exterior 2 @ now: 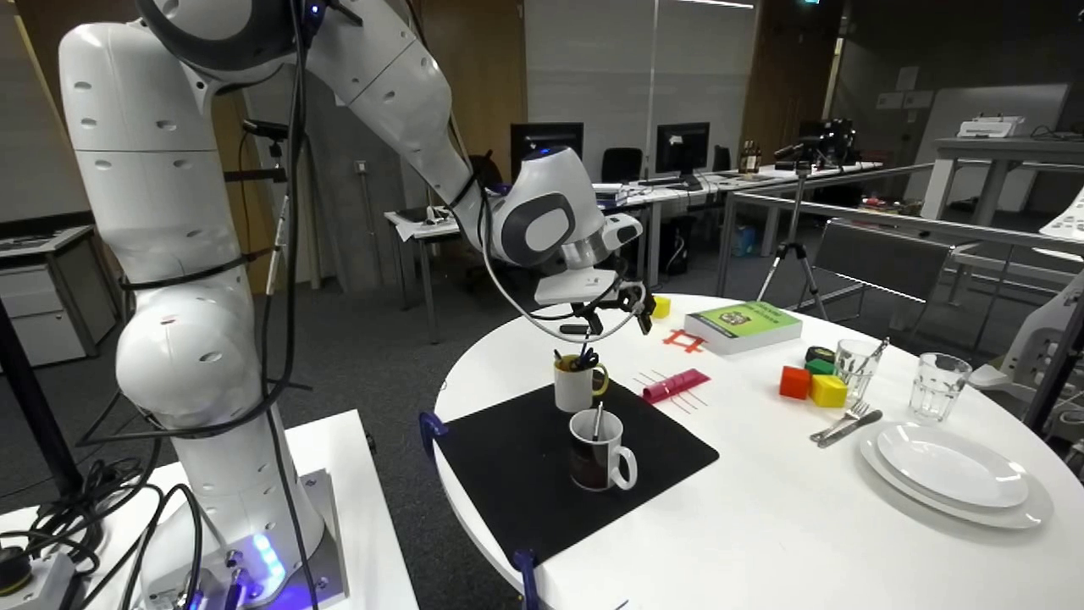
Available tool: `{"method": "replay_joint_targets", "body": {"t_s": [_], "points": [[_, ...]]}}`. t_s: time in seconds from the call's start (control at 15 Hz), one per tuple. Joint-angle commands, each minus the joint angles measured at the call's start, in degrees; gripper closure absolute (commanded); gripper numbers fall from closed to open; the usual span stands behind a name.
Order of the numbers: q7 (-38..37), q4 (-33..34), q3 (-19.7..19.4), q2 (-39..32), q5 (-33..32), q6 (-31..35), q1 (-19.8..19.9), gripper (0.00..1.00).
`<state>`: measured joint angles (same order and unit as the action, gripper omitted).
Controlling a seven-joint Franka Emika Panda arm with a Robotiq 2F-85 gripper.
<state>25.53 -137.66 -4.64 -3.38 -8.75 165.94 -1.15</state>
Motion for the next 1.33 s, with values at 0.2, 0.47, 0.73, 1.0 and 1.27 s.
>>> {"method": "replay_joint_targets", "body": {"t_s": [0.2, 0.47, 0.73, 1.0, 1.27], "points": [[1.68, -3.17, 1.39, 2.39, -0.49, -5.76, 2.30, 0.00], [2.41, -3.84, 1.17, 1.96, -0.06, -9.00, 3.16, 0.00], [4.74, -4.03, 1.17, 1.06, 0.46, -9.16, 4.15, 0.00], [4.64, -3.50, 1.45, -0.58, 0.88, -8.45, 4.17, 0.00], [4.80, -3.59, 1.61, -1.20, 1.04, -7.97, 4.20, 0.00]]}}
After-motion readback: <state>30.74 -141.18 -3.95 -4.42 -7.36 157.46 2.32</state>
